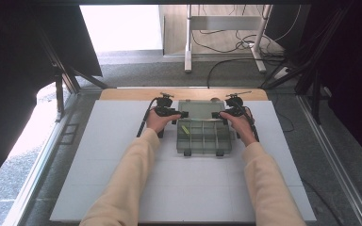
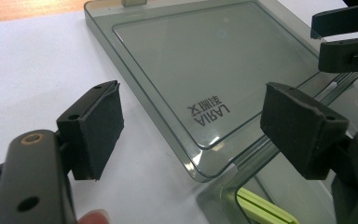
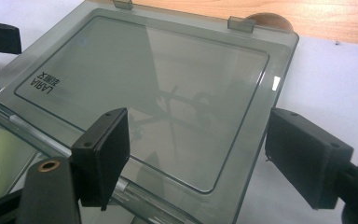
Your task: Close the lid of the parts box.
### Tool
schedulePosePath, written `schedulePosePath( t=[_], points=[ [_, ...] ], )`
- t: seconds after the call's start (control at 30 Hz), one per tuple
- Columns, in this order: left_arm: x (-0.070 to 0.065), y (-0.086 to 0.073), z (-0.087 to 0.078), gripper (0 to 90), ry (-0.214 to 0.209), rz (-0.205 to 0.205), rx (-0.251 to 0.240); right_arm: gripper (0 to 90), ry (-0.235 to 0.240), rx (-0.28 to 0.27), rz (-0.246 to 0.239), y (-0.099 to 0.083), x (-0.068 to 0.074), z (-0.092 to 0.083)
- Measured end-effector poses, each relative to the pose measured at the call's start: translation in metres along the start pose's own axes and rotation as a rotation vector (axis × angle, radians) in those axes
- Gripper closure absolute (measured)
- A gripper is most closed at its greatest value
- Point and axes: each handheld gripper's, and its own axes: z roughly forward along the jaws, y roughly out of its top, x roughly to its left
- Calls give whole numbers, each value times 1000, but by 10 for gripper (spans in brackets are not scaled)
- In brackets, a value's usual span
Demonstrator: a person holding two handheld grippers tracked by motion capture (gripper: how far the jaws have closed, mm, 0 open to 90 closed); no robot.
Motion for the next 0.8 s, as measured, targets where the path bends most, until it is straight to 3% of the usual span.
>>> schedulePosePath(
  t=[0.8],
  points=[
    [1, -2, 8, 223, -21, -16, 27, 198, 14, 41, 45, -4, -5, 9]
  ],
)
